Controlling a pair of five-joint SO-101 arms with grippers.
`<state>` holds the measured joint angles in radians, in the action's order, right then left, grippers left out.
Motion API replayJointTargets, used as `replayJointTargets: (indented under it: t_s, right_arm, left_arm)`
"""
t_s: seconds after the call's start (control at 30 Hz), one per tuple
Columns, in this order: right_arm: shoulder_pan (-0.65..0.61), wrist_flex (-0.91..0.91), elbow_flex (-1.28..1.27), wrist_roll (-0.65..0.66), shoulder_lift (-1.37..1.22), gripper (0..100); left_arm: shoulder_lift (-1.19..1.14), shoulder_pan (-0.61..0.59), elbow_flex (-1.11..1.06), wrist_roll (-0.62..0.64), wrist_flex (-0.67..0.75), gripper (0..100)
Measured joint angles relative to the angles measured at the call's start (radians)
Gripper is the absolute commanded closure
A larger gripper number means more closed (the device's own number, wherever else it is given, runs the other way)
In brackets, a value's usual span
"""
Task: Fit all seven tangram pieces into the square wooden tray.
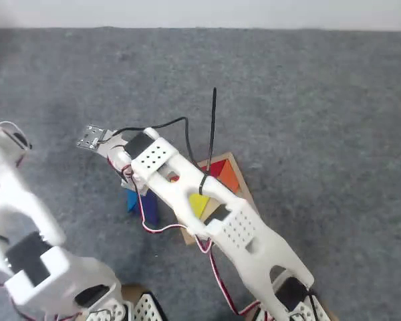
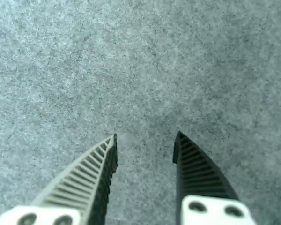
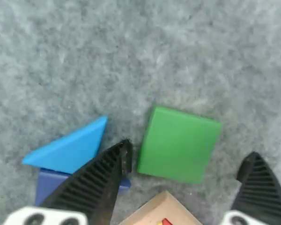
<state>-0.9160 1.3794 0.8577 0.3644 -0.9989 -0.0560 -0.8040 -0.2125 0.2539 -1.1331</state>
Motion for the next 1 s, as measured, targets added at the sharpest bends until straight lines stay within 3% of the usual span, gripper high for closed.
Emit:
replayJointTargets:
  t_s: [0.2, 0.6, 0.77, 1.0]
  right_arm:
    - [0.008, 0.157, 0.325, -0.087, -0.166, 90.9]
    - [0.012, 0.377, 0.753, -0.097, -0.256, 91.0]
    - [0.058, 0.377, 0.566, -0.097, -0.068, 91.3]
    - [0.080, 0.377, -0.034, -0.069, 0.462, 91.3]
  left_arm:
    - [-0.002, 0.000, 0.000, 0.000, 0.000, 80]
    - [-0.002, 0.049, -0.040, 0.000, 0.060, 81]
    - [-0.002, 0.081, -0.048, 0.000, 0.064, 81]
    - [-0.002, 0.129, -0.074, -0.002, 0.063, 80]
